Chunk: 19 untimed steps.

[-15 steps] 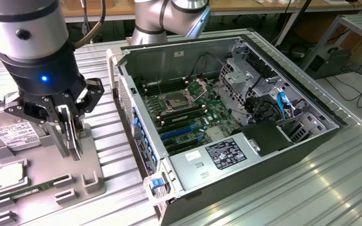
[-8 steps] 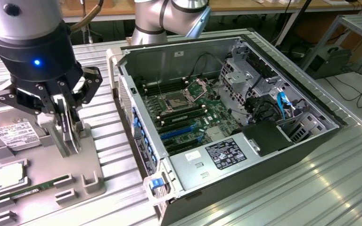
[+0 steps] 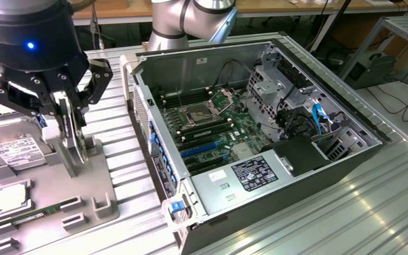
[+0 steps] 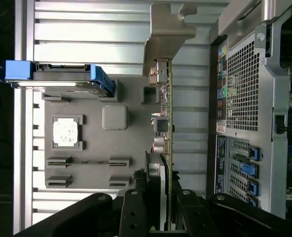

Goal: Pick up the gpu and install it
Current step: 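Pick up the gpu and move the gpu toward the slot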

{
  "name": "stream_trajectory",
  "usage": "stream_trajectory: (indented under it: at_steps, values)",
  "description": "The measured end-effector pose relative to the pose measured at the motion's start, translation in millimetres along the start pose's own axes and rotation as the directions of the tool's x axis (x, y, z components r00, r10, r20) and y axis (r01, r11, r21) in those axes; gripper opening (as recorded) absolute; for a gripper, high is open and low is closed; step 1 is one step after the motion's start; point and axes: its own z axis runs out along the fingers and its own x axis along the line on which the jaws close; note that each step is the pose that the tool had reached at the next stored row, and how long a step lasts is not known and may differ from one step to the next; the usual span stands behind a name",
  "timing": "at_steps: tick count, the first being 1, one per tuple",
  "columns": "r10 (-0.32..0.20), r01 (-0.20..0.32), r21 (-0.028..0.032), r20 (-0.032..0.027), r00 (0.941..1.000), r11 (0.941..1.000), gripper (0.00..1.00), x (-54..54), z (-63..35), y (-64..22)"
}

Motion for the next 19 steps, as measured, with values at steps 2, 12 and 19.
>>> stream_trajectory:
  at_steps: [2,12,19]
  values:
    - [0.000,0.000,0.0002,-0.0002,1.0000,1.0000,0.28,-0.1,-7.2,0.3]
    - [0.000,0.000,0.0002,-0.0002,1.0000,1.0000,0.28,-0.5,-36.4,1.8]
    - [0.000,0.000,0.0000,0.0000,1.0000,1.0000,0.28,-0.7,-55.0,2.8]
